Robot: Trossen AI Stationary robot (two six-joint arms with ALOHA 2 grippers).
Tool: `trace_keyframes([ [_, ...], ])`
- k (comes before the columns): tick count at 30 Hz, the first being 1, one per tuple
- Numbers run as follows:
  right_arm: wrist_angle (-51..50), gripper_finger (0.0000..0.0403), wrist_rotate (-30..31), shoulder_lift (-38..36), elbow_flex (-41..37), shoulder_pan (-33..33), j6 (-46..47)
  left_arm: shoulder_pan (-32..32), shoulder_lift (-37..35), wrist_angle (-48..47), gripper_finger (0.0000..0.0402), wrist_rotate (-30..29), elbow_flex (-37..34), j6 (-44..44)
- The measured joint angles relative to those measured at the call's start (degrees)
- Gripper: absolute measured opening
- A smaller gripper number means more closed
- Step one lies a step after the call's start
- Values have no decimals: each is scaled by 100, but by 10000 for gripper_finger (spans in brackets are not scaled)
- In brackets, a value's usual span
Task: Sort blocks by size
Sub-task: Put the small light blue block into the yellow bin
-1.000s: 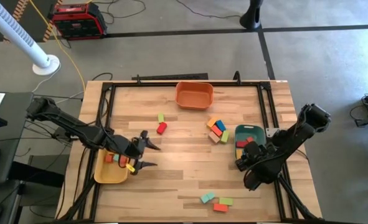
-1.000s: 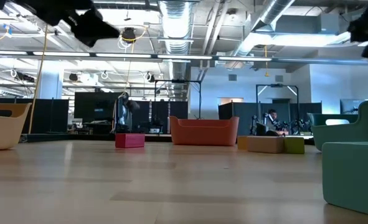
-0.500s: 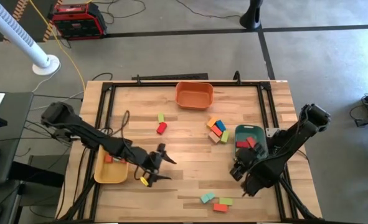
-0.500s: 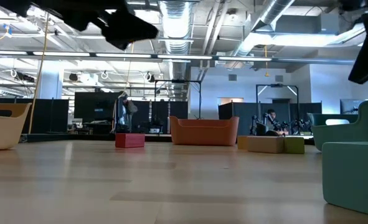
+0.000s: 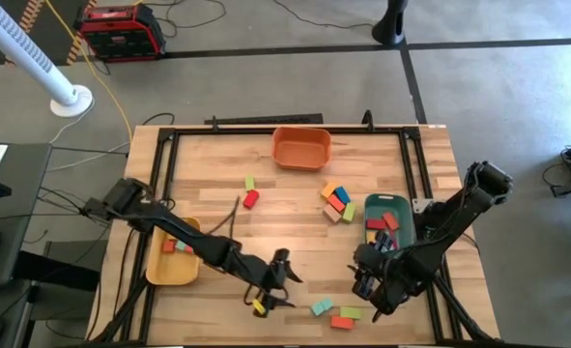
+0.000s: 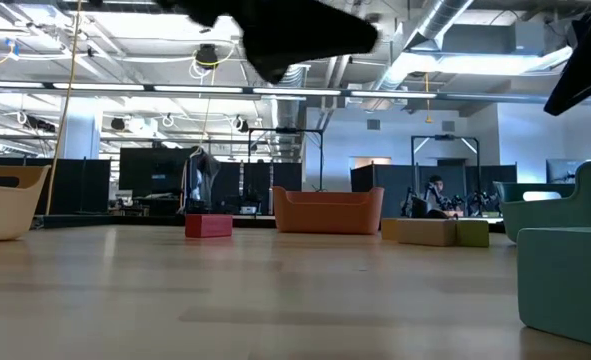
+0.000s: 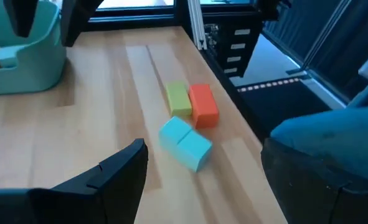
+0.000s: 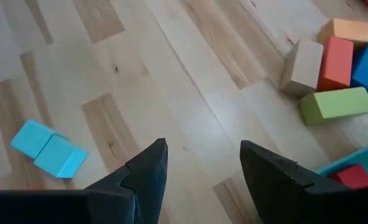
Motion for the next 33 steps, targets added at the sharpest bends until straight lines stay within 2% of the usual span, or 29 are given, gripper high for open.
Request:
trace_keyframes([
  [11, 41, 230, 11, 0, 0, 415, -45, -150, 1147, -898, 298, -49, 1555, -766],
  [20, 68, 230, 9, 0, 0, 667, -28, -268, 1985, -2516, 298, -1173, 3013, -1292],
  [26, 71, 230, 7, 0, -2, 864, -30, -286, 2519, -2989, 298, -1340, 3787, -1806],
  [33, 107, 230, 7, 0, -4, 1136, 14, -286, 3100, -3965, 298, -1637, 4610, -2341],
])
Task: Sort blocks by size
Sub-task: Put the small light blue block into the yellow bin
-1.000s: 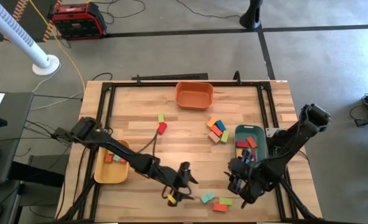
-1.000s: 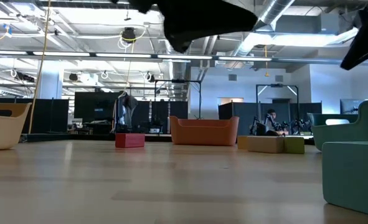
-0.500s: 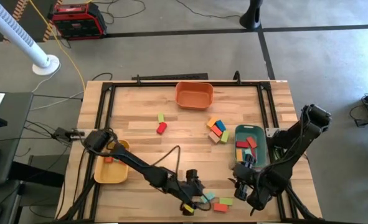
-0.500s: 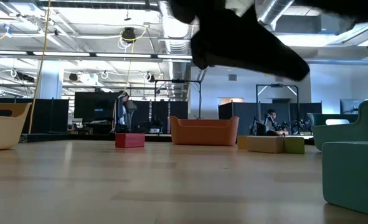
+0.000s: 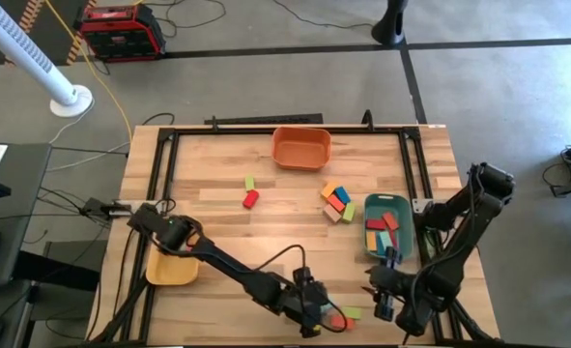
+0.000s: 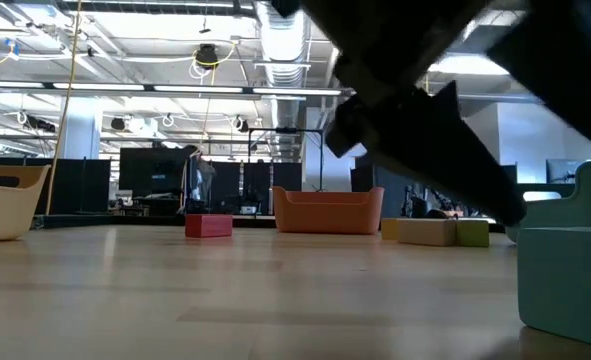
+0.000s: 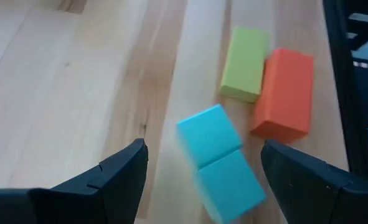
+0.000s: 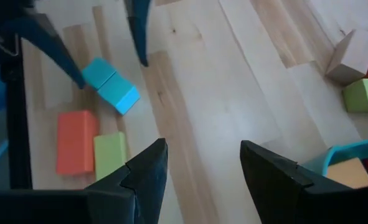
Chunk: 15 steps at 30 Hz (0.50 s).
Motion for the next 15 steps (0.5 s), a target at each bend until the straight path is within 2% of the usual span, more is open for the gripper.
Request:
trace_keyframes([
  [4, 26, 230, 2, 0, 0, 98, 0, -4, 228, -217, 298, -54, 254, -201],
  [15, 56, 230, 157, 0, 0, 127, -86, -22, 235, -1026, 297, -180, 240, -578],
])
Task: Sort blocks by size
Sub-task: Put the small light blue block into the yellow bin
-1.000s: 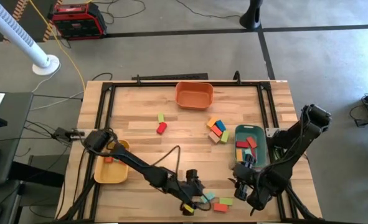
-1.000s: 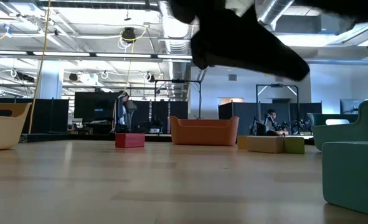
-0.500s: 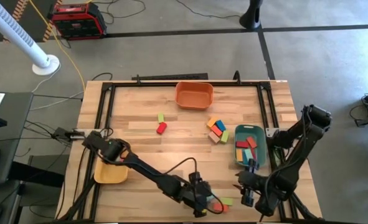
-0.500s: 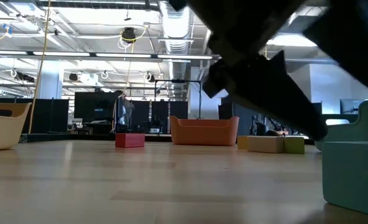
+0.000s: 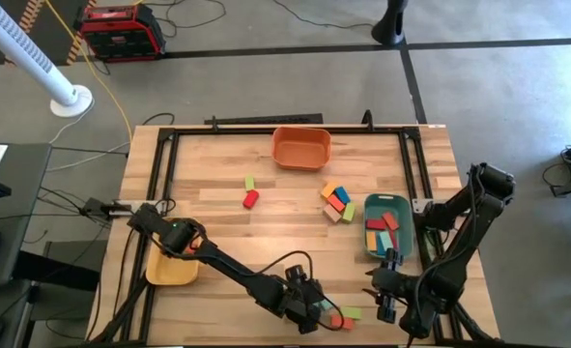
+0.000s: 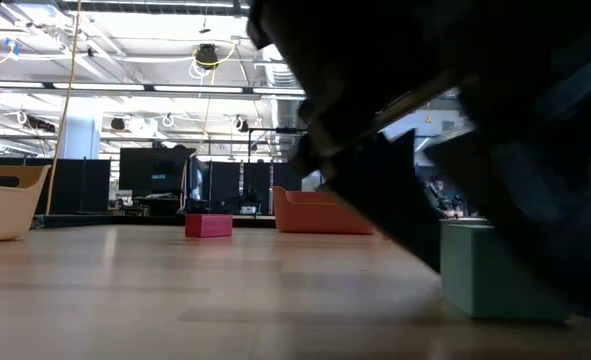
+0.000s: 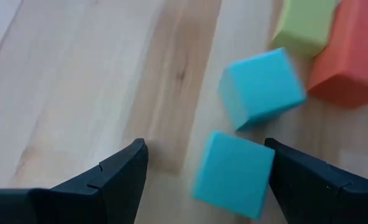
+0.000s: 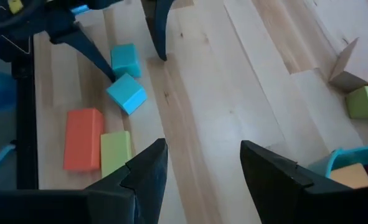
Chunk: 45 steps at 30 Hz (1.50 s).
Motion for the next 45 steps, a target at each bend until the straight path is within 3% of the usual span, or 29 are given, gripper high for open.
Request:
trace_keyframes([
  [8, 117, 230, 9, 0, -2, -2, -110, -2, -2, -399, 287, -20, 0, 256],
  [20, 180, 230, 62, 0, -2, -17, -119, -1, -73, -864, 135, -6, 4, 1164],
  [28, 217, 230, 492, 0, -2, -33, -110, 2, -539, -2918, 132, -510, -17, 1234],
  [37, 232, 230, 594, 2, -2, -244, -127, -279, -1506, -5880, 133, -1339, -15, 202],
  [45, 365, 230, 614, 4, -2, -416, -377, -686, -3053, -6034, 134, -1609, -696, -622],
])
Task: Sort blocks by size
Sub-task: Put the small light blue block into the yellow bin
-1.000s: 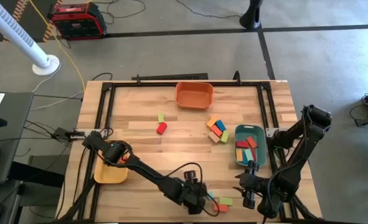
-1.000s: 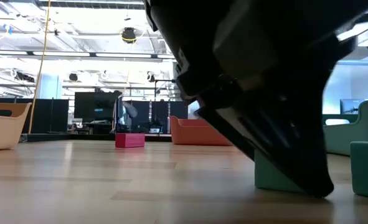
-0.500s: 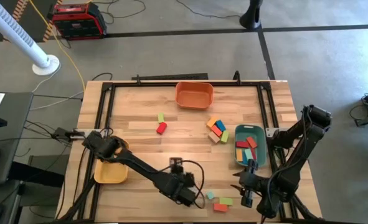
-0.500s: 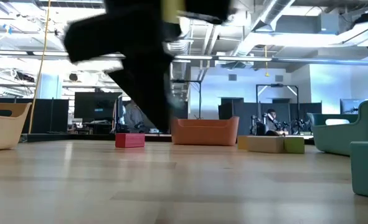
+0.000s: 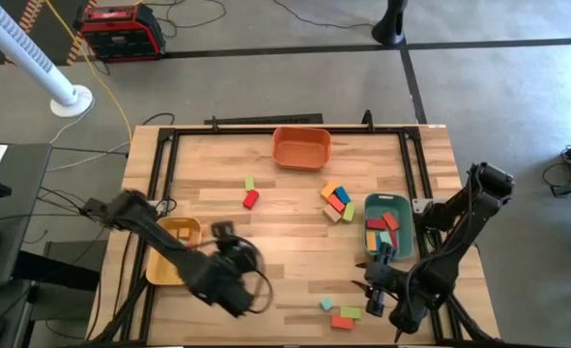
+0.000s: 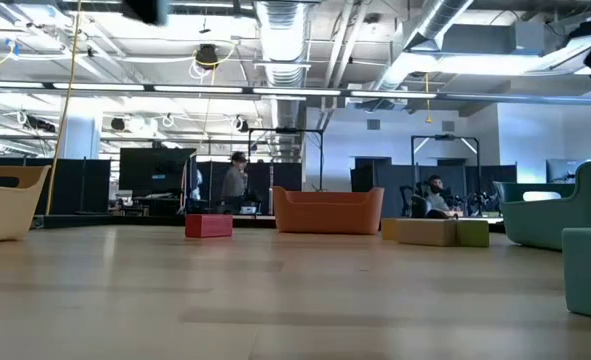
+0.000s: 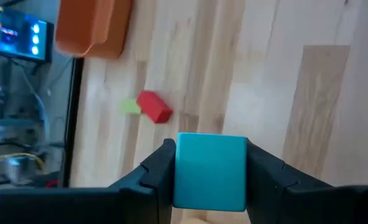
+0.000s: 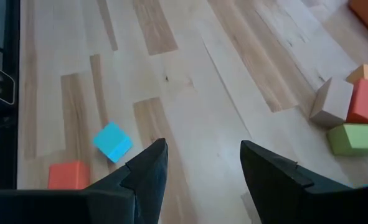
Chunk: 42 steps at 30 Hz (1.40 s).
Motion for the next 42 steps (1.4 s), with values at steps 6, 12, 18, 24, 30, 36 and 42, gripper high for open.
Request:
trace_keyframes([
  [6, 145, 230, 2, 2, 0, -13, -182, -339, -1339, 30, 134, -74, -1201, -977],
  [12, 162, 230, 133, 2, 0, -11, -184, -642, -2616, 185, 134, -65, -2685, -2053],
  [18, 190, 230, 131, 2, 0, -11, -182, -836, -3612, 848, 135, 200, -4169, -2755],
  [24, 197, 230, 131, 2, 0, -35, -184, -910, -4027, 1045, 135, 873, -5293, -3363],
  [30, 213, 230, 131, 2, 0, -52, -183, -914, -4073, 1082, 135, 1554, -5923, -3653],
  [36, 220, 230, 129, 2, 0, -52, -182, -914, -4071, 1538, 135, 1749, -6250, -3530],
  [42, 251, 230, 129, 2, 0, -52, -182, -914, -4073, 1573, 135, 1780, -6304, -3465],
])
